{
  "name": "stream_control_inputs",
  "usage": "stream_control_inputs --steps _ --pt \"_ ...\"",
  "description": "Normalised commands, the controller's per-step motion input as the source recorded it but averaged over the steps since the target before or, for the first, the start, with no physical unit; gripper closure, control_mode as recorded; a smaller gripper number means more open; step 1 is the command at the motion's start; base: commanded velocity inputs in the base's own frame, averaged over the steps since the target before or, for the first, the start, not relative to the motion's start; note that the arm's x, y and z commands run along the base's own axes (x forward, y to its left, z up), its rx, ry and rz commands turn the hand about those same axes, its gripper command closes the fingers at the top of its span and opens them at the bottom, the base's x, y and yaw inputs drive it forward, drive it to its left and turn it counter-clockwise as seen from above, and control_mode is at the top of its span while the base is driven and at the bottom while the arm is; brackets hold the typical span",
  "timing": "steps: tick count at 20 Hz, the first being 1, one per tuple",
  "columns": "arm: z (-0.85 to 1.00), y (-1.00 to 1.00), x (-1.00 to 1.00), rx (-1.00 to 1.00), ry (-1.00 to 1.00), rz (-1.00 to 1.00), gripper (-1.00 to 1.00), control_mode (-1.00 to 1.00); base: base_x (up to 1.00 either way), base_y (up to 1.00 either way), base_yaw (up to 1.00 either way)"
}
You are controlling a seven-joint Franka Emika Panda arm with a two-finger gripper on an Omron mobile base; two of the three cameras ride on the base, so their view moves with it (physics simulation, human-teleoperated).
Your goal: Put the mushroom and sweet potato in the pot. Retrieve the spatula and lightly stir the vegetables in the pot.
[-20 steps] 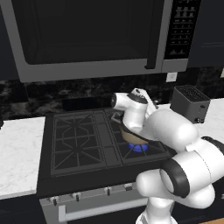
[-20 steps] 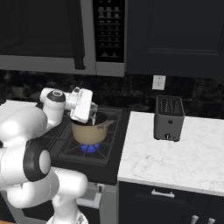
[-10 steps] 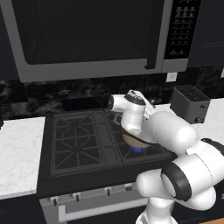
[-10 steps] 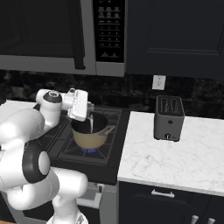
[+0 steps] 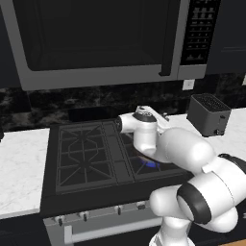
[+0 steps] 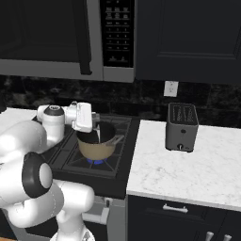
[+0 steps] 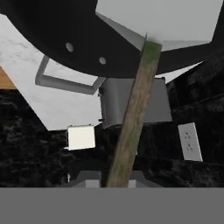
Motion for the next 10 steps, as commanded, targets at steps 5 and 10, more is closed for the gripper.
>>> stream_control_inputs --steps 5,10 --pt "-0.46 0.00 -0.04 -0.12 0.17 0.13 1.00 -1.00 0.00 0.00 0.00" --pt "-0.03 -0.02 -0.04 -0.02 0.11 0.15 1.00 -1.00 0.00 0.00 0.00"
